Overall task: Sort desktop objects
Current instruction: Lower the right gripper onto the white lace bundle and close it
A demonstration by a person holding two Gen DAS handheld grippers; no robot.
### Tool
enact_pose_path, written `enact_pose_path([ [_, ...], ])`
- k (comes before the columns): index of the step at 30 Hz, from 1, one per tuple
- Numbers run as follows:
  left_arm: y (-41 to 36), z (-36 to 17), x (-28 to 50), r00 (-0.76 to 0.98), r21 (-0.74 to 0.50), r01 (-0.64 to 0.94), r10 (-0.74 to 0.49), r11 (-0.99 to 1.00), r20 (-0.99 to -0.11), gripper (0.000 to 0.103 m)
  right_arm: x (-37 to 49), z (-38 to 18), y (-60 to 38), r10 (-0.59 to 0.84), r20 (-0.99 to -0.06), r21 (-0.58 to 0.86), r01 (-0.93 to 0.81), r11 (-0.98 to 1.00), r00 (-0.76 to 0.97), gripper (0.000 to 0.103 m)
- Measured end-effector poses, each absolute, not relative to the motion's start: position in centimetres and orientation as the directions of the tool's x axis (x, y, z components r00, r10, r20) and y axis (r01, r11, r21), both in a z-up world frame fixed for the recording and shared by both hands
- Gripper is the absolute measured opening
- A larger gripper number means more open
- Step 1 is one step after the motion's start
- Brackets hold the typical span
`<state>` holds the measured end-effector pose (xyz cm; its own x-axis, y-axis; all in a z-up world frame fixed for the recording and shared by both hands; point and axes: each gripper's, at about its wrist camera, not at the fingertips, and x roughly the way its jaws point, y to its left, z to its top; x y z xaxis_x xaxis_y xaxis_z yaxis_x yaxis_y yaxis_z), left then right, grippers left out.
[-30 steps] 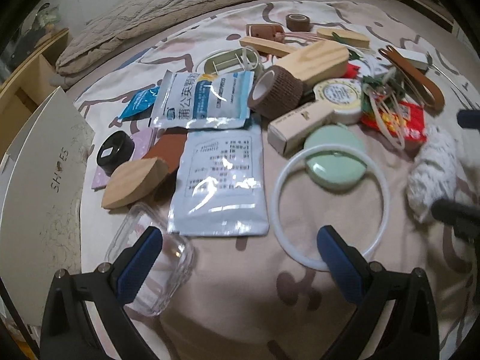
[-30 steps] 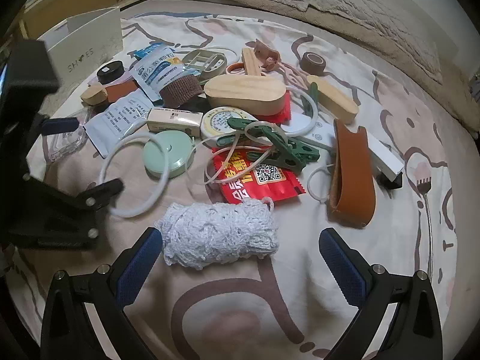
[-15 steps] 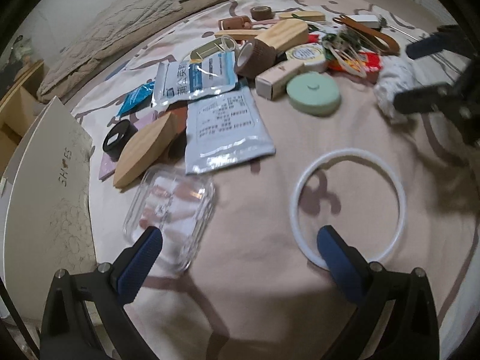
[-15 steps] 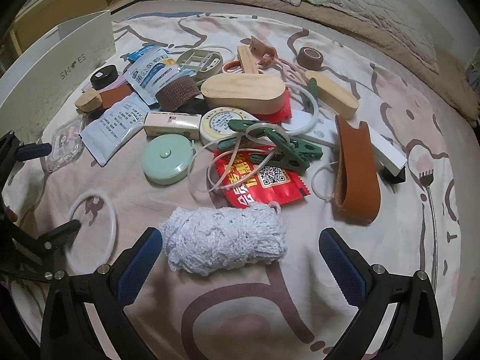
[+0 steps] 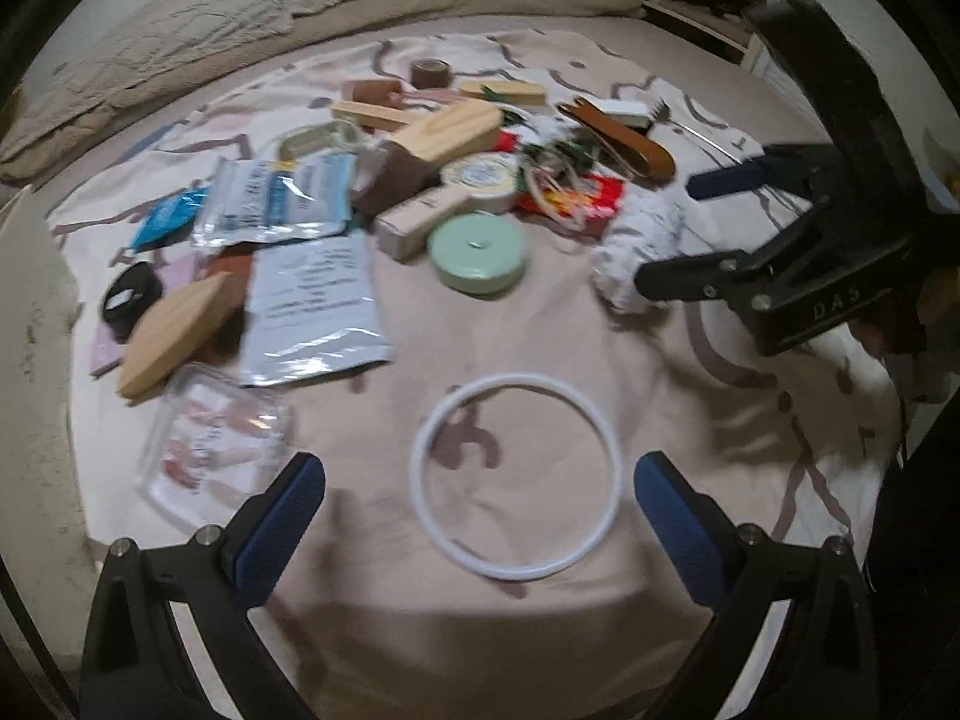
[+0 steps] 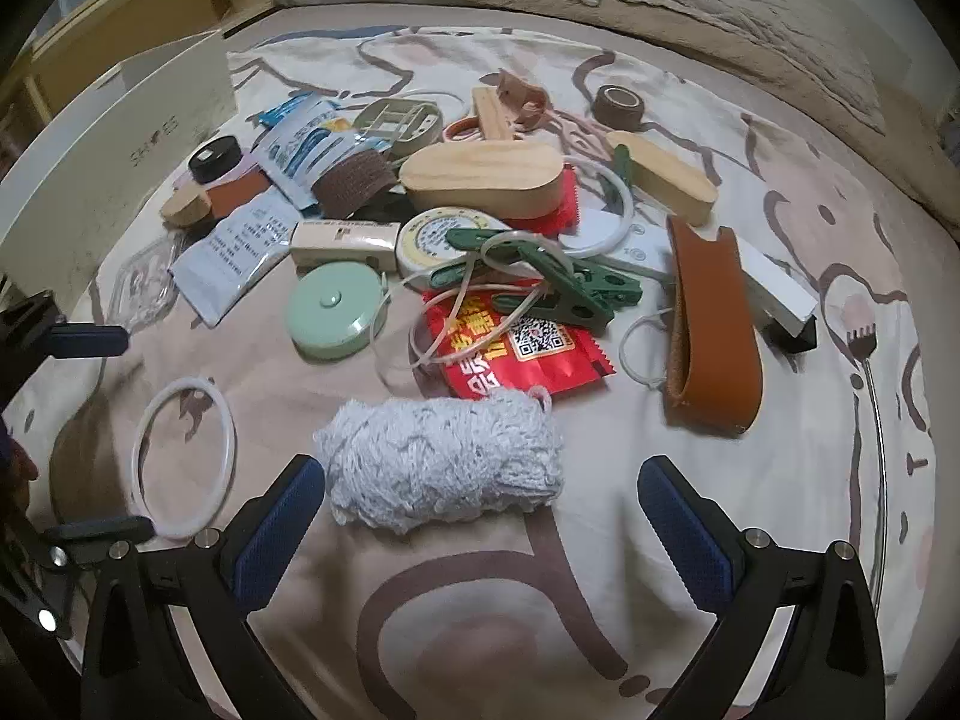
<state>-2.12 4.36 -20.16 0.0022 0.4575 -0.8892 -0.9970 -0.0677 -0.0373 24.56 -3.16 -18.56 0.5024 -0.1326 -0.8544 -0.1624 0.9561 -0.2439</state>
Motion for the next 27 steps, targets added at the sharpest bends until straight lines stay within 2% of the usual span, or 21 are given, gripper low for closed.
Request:
enact_pose_path([
  [7,4.8,-22.2,-0.9,0.018,-0.033,-0.999,0.412,-0.03,-0.911,0.103,24.0,-19.2,-3.3,-0.091,-0.861,-0.229,-0.22,0.948,0.501,0.103],
  [21,5.5,-23.5,-1.9,0.015,-0.063,-0.991,0.376,-0.115,-0.927,0.103,25.5,-21.4,-2.4,-0.153,-0.887,-0.275,-0.231,0.933,0.436,0.103],
  [27,5.2,-23.5,-2.4,0.042,-0.089,-0.99,0.377,-0.109,-0.925,0.103,25.7,-21.3,-2.3,-0.14,-0.901,-0.25,-0.229,0.941,0.41,0.09],
])
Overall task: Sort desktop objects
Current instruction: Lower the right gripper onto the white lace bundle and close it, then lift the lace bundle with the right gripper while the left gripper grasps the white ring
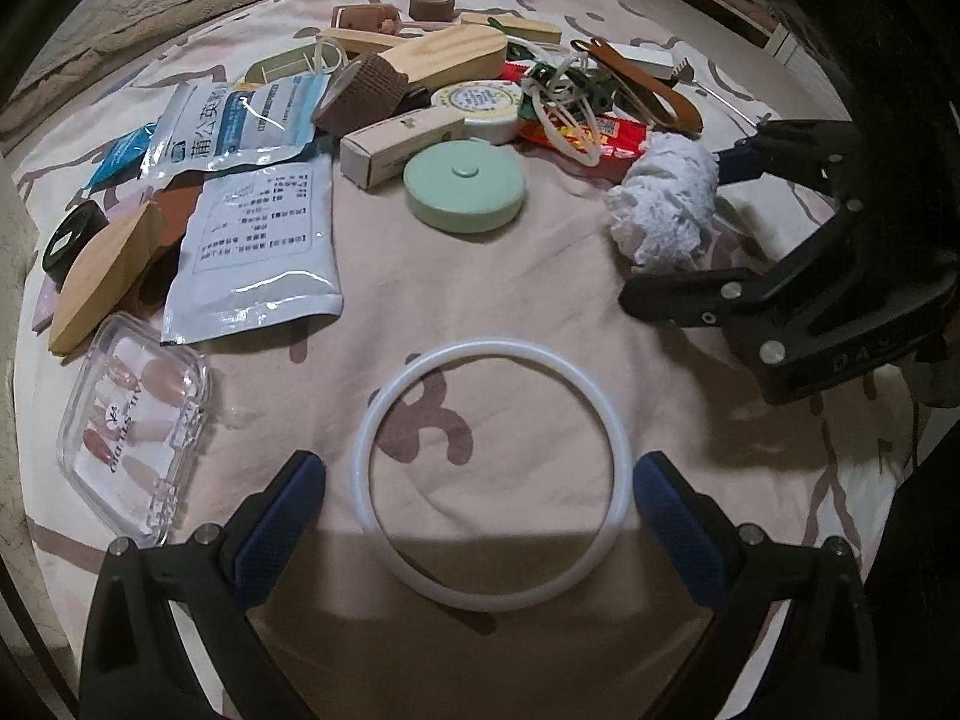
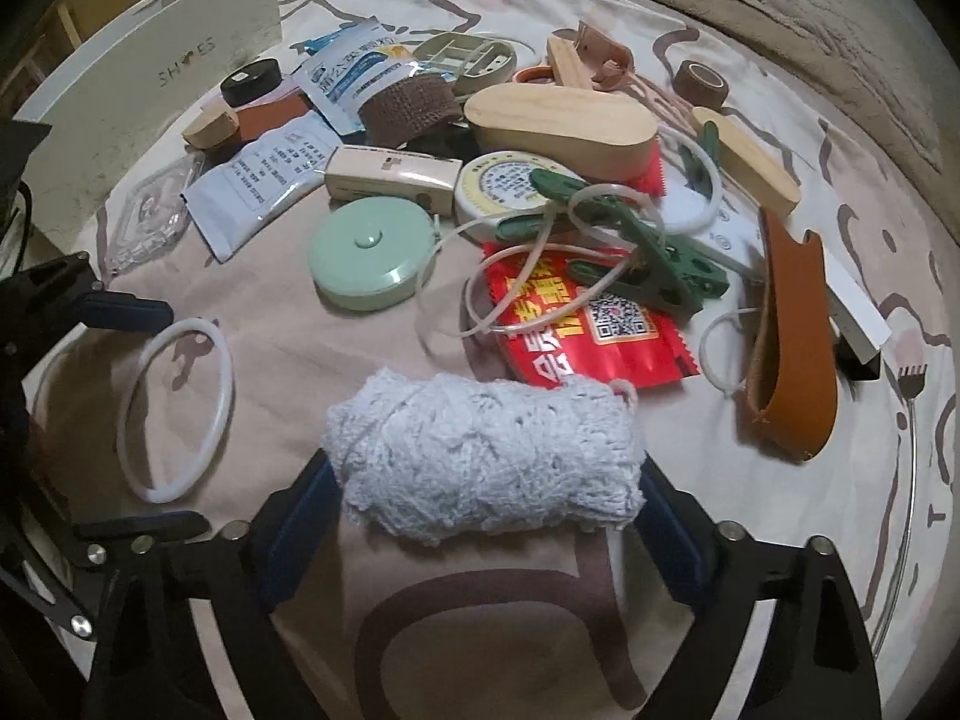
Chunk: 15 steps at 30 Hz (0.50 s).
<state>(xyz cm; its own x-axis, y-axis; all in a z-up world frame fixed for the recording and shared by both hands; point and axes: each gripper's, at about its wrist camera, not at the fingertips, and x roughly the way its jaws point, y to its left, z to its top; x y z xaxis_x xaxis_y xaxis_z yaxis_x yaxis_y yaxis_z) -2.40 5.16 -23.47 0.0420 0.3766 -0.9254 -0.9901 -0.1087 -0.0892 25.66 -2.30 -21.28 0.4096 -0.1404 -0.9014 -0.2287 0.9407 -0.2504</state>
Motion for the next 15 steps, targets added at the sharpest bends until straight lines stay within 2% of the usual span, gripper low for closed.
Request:
enact_pose_path([
  [3,5.0,-23.4,-2.4,0.041,-0.086,-0.991,0.376,-0.104,-0.926,0.103,25.6,-21.2,-2.3,-0.147,-0.905,-0.247,-0.212,0.945,0.398,0.088],
  [5,4.9,-23.4,-2.4,0.041,-0.086,-0.991,0.377,-0.104,-0.925,0.103,25.6,-20.9,-2.4,-0.152,-0.9,-0.249,-0.195,0.949,0.408,0.081],
  [10,4.7,-23.3,-2.4,0.046,-0.088,-0.992,0.381,-0.094,-0.924,0.101,25.5,-20.3,-2.9,-0.165,-0.892,-0.247,-0.148,0.958,0.422,0.079],
  [15,4.7,-22.9,-2.5,0.043,-0.083,-0.992,0.378,-0.091,-0.925,0.093,25.1,-19.7,-3.2,-0.171,-0.888,-0.249,-0.135,0.959,0.427,0.079],
])
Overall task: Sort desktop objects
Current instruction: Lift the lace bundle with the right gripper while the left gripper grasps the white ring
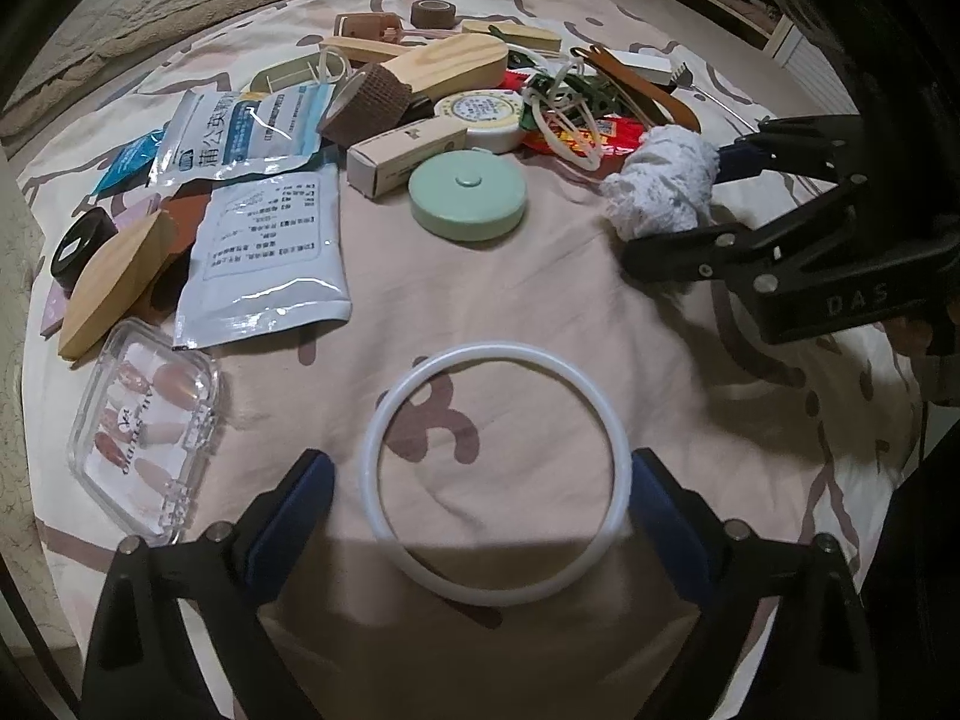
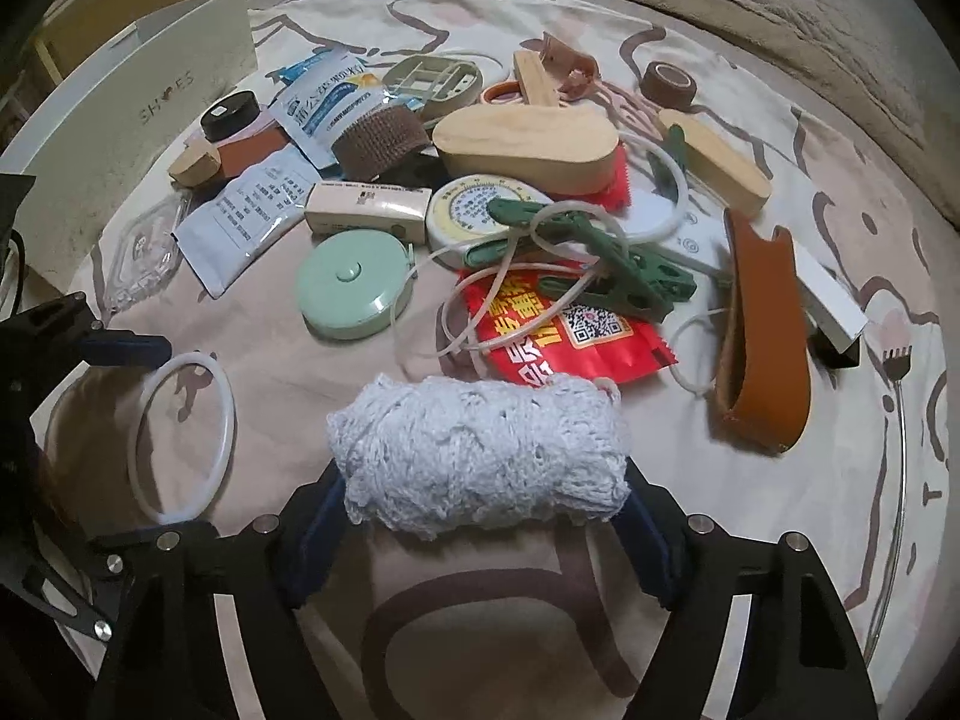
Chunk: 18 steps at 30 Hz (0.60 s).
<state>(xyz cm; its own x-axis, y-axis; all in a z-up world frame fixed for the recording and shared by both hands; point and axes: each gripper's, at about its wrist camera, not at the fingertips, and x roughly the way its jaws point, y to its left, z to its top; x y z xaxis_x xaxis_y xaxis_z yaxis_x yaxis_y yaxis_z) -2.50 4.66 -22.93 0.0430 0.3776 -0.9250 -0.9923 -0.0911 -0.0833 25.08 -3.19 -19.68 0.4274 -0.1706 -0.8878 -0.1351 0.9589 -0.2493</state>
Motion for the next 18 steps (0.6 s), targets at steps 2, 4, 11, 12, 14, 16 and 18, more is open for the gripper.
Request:
enact_pose_path([
  [2,4.8,-22.8,-2.5,0.041,-0.081,-0.993,0.378,-0.09,-0.925,0.087,25.1,-19.4,-3.3,-0.177,-0.884,-0.257,-0.134,0.957,0.432,0.079],
  [4,4.8,-22.5,-2.7,0.04,-0.081,-0.992,0.382,-0.092,-0.923,0.085,25.4,-19.3,-3.3,-0.184,-0.882,-0.261,-0.125,0.957,0.433,0.079],
  [11,5.0,-21.4,-3.3,0.032,-0.086,-0.99,0.413,-0.112,-0.91,0.085,25.5,-19.3,-3.2,-0.221,-0.871,-0.294,-0.106,0.95,0.44,0.079],
  [12,5.0,-21.2,-3.5,0.028,-0.084,-0.99,0.418,-0.116,-0.908,0.085,25.3,-19.1,-3.1,-0.217,-0.866,-0.297,-0.114,0.948,0.45,0.079],
  [14,5.0,-20.9,-3.9,0.021,-0.081,-0.989,0.427,-0.124,-0.904,0.085,25.2,-18.9,-2.9,-0.217,-0.859,-0.303,-0.12,0.945,0.465,0.079],
  [16,5.3,-20.6,-4.0,0.012,-0.077,-0.988,0.434,-0.133,-0.901,0.085,25.0,-18.6,-2.7,-0.209,-0.857,-0.297,-0.122,0.947,0.471,0.079],
  [18,5.3,-20.2,-4.3,0.001,-0.069,-0.988,0.44,-0.139,-0.898,0.085,25.0,-18.2,-2.5,-0.202,-0.852,-0.291,-0.116,0.95,0.483,0.079],
])
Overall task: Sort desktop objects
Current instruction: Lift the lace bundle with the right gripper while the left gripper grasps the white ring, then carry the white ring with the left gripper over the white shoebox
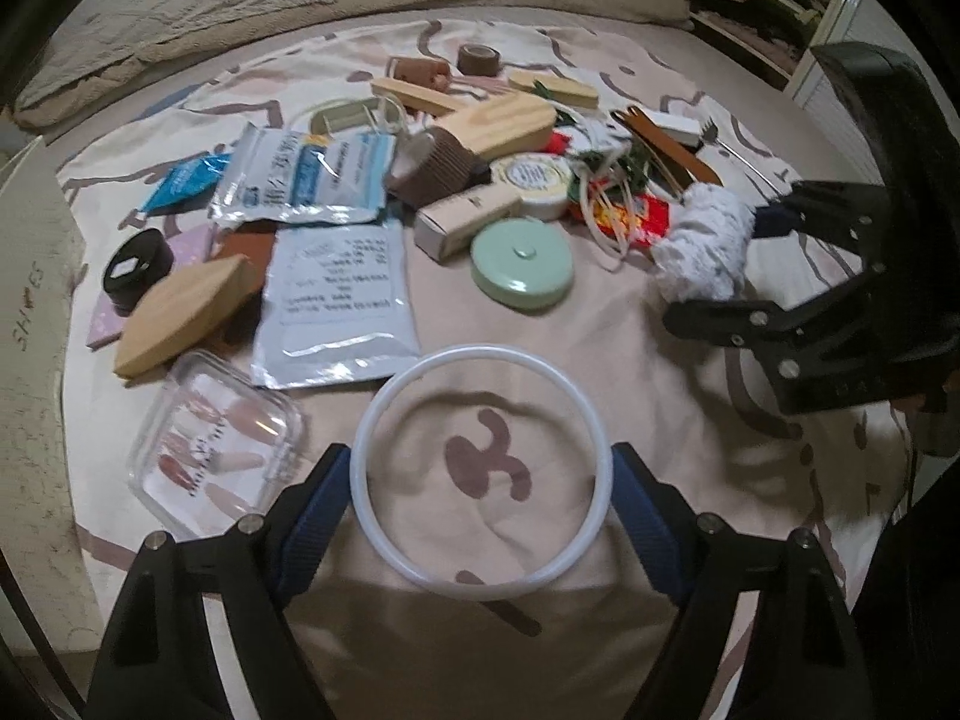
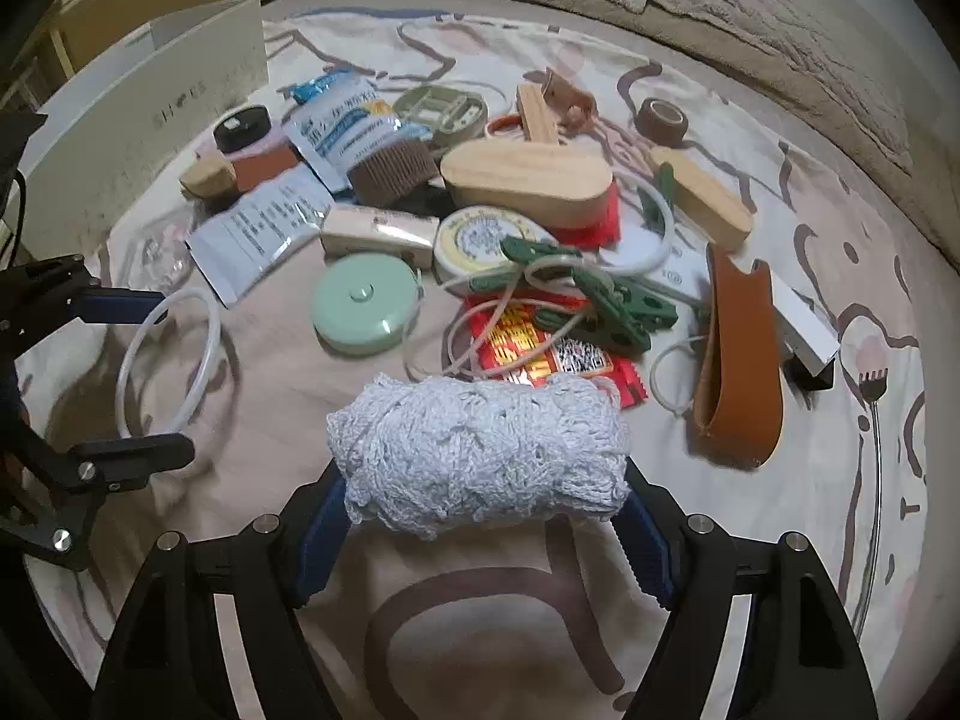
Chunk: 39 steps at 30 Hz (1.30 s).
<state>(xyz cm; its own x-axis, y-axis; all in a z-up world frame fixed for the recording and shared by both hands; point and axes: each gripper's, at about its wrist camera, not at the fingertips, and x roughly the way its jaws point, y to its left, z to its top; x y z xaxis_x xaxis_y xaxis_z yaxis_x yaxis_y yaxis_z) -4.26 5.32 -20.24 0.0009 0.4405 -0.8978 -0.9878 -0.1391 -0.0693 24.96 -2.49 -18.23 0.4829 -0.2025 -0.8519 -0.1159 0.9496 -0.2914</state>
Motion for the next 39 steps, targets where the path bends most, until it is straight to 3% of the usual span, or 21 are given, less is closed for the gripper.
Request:
enact_pose_path([
  [9,6.2,-17.2,-5.4,-0.051,-0.053,-0.981,0.51,-0.187,-0.859,0.085,24.9,-14.7,-2.2,-0.173,-0.787,-0.264,-0.069,0.962,0.592,0.079],
  [39,3.7,-5.4,-8.4,-0.234,-0.042,-0.934,0.699,-0.354,-0.676,0.085,21.4,-4.7,-0.9,-0.262,-0.531,-0.23,0.161,0.96,0.806,0.079],
])
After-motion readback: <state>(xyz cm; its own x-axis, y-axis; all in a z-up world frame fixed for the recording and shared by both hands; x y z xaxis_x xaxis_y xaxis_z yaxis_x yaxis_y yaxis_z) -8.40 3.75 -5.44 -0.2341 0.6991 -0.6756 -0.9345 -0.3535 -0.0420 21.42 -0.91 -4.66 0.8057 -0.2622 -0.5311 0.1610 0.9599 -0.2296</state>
